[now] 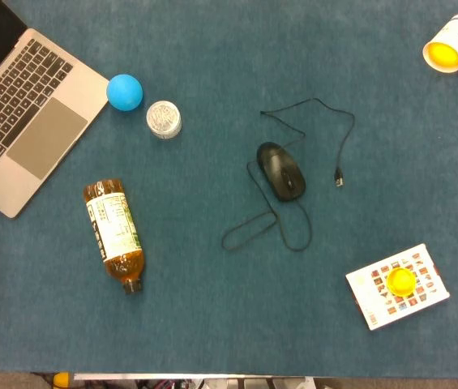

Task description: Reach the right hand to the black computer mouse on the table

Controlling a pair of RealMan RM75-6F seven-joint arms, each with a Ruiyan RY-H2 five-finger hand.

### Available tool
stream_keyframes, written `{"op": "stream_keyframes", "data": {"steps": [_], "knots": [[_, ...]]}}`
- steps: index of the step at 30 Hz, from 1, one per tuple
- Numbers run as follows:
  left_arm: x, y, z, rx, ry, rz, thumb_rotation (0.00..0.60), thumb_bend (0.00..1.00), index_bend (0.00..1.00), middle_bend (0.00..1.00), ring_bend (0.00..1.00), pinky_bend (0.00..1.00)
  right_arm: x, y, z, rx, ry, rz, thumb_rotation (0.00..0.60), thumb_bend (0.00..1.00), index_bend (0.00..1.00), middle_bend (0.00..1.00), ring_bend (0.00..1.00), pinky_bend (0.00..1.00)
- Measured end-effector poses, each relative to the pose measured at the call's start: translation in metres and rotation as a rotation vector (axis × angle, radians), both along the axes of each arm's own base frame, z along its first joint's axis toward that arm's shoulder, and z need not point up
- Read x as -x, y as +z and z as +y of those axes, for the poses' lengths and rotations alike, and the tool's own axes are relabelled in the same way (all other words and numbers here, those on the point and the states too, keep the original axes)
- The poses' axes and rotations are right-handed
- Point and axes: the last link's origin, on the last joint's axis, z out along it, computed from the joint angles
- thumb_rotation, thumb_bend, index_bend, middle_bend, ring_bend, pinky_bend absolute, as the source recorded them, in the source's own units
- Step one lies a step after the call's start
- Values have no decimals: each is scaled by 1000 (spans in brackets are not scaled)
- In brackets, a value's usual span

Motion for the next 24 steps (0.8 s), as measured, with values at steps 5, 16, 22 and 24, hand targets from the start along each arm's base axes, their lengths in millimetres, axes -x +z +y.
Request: {"op": "stream_keyframes", "data": {"steps": [5, 16, 22, 24], "knots": [[0, -1, 0, 5, -2, -4, 600, 147, 267, 183, 158, 94, -5, -5, 1, -35, 20, 1, 600, 272, 252, 223, 25, 98], [0, -2, -1, 5, -9, -15, 600, 147, 267, 183, 158, 94, -42, -21, -29, -177, 198, 62, 600, 203, 408, 225, 25, 97], [7, 3, -6, -5, 15, -10, 600, 147, 267, 183, 158, 94, -70, -44, -64, -258, 303, 149, 600, 195, 435, 231, 25, 98], [9, 5, -7, -10, 22, -8, 600, 147, 267, 183, 158, 94, -80, -56, -75, -272, 332, 160, 600, 188, 442, 230, 22, 82]]}}
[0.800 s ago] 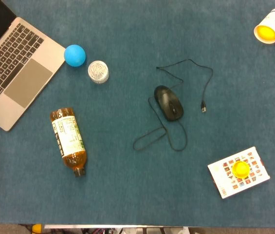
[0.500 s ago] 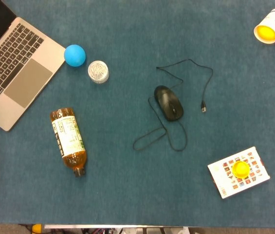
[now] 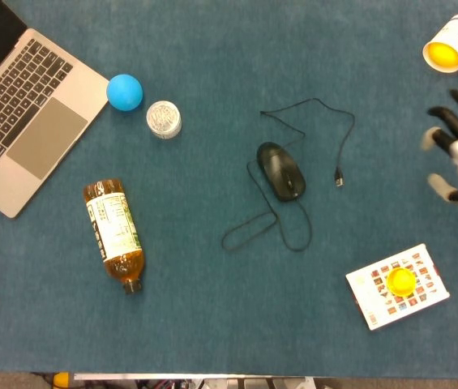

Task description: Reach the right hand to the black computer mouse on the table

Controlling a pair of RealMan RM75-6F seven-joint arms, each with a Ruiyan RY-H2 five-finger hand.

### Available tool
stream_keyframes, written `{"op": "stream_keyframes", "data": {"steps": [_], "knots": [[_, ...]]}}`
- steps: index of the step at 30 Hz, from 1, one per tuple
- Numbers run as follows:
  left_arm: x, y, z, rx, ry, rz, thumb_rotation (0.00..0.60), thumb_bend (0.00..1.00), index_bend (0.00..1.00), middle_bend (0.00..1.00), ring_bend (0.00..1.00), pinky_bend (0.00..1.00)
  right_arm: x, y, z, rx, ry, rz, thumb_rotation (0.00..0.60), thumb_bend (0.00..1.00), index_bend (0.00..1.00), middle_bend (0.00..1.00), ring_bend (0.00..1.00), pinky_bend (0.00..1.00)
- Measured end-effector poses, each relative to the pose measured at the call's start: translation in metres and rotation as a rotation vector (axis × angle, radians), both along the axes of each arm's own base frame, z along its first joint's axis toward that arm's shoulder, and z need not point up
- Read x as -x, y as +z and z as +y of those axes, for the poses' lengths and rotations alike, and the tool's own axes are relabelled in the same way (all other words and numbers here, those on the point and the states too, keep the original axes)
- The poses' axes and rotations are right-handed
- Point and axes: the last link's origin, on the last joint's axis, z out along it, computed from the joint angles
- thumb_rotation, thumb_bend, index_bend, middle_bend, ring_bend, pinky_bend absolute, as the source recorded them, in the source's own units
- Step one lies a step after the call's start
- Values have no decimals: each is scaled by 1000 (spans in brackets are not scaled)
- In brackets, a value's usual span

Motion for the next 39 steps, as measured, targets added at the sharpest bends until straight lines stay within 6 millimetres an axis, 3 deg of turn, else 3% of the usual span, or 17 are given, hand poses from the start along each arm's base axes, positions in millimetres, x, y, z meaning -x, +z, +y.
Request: {"op": "stream_keyframes", "data": {"steps": [4, 11, 18, 30, 39], "knots": [[4, 3, -2, -7, 11, 2, 600, 147, 267, 183, 158, 94, -13, -26, -16, -35, 36, 11, 600, 184, 452, 188, 0, 2], [10, 4, -4, -10, 29, 1, 600, 147, 267, 183, 158, 94, -21, -72, -32, -98, 70, 59, 600, 185, 463, 118, 0, 0], [15, 5, -6, -15, 42, -3, 600, 147, 267, 183, 158, 94, -26, -108, -42, -137, 120, 125, 600, 186, 472, 115, 0, 0], [21, 4, -6, -16, 57, -6, 600, 147, 267, 183, 158, 94, -22, -139, -47, -189, 141, 202, 600, 186, 473, 115, 0, 0], [24, 4, -7, -17, 68, -3, 600, 147, 267, 183, 158, 94, -12, -144, -51, -200, 119, 243, 600, 186, 474, 115, 0, 0]]}}
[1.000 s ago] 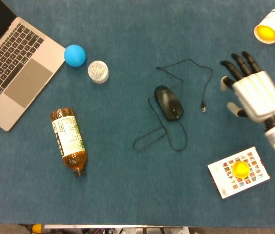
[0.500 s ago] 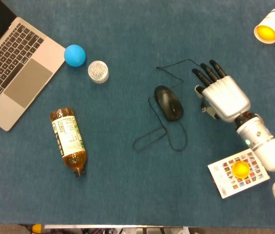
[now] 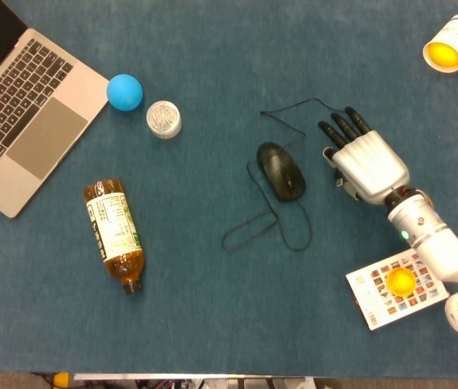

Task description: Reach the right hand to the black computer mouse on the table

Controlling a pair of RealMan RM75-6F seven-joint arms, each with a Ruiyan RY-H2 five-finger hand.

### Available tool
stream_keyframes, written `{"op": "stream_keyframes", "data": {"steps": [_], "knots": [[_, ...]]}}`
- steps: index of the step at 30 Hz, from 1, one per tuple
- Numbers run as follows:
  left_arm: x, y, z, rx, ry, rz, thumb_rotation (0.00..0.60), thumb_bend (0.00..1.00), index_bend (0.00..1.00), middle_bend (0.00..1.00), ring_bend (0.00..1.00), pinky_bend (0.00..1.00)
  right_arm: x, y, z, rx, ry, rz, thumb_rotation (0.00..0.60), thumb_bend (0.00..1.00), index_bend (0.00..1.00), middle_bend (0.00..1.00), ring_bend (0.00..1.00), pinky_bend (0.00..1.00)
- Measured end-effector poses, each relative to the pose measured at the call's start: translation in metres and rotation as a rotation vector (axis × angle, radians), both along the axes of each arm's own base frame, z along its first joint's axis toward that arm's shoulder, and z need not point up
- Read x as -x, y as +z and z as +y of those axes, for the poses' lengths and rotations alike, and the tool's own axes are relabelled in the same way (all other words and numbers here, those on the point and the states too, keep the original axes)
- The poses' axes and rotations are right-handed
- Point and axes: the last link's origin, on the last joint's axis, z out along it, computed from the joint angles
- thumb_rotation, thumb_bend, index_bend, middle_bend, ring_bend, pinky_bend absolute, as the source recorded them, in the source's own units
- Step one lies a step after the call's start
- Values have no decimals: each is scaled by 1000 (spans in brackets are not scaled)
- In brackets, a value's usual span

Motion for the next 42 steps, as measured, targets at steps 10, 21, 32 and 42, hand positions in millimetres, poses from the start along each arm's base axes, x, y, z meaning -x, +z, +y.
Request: {"op": "stream_keyframes", "data": {"steps": [10, 21, 32, 42], "knots": [[1, 0, 1, -1, 3, 1, 600, 147, 267, 183, 158, 94, 2, -7, -4, -3, -11, 6, 600, 193, 486, 115, 0, 0], [3, 0, 1, -2, 7, 3, 600, 147, 267, 183, 158, 94, -4, -19, -7, 0, -14, -6, 600, 254, 536, 132, 0, 0], [5, 0, 0, -2, 15, 4, 600, 147, 267, 183, 158, 94, -9, -27, -9, -5, -18, 5, 600, 265, 586, 158, 0, 0], [6, 1, -1, -6, 16, 3, 600, 147, 267, 183, 158, 94, -6, -26, -10, 2, -30, 9, 600, 280, 649, 201, 0, 0]]}}
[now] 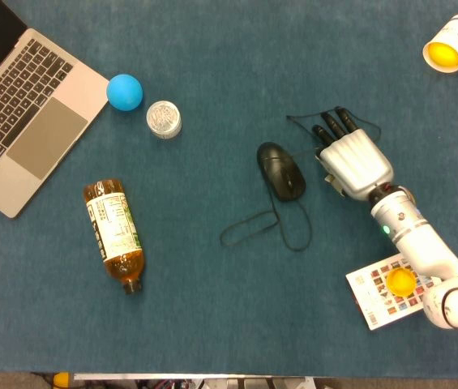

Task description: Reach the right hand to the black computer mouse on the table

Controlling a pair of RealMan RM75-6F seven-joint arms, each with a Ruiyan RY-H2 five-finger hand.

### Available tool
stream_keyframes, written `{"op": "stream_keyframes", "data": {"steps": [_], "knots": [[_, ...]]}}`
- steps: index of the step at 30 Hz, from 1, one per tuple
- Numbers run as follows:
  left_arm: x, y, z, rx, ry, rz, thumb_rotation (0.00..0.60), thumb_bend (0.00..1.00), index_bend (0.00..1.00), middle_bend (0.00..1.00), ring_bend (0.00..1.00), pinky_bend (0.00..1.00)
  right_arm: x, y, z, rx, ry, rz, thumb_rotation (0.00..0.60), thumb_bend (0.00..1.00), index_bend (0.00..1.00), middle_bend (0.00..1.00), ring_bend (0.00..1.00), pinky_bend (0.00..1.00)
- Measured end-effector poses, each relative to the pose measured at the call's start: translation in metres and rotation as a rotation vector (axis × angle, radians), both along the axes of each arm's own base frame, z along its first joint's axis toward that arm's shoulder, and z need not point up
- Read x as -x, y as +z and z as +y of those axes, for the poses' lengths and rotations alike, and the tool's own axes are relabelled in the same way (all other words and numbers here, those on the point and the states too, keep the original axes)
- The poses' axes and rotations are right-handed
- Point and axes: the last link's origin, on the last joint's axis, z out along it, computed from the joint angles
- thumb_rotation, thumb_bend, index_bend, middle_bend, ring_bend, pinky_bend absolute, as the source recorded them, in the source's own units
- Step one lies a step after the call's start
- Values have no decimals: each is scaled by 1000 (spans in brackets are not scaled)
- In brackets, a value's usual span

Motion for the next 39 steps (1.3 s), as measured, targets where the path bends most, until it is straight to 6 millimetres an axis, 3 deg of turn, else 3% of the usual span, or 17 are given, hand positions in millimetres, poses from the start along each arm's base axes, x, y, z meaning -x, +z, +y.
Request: {"op": "stream_keyframes", "data": {"steps": [14, 33, 39], "knots": [[0, 1, -1, -3, -4, 1, 600, 147, 267, 183, 158, 94, -15, 18, -1, 33, -5, -110, 600, 289, 649, 206, 0, 0], [-9, 7, -3, -21, -27, 0, 600, 147, 267, 183, 158, 94, -94, 109, 17, 77, 79, -546, 600, 289, 649, 210, 0, 0], [-9, 8, -4, -23, -27, -1, 600, 147, 267, 183, 158, 94, -109, 120, 25, 72, 114, -630, 600, 289, 649, 211, 0, 0]]}}
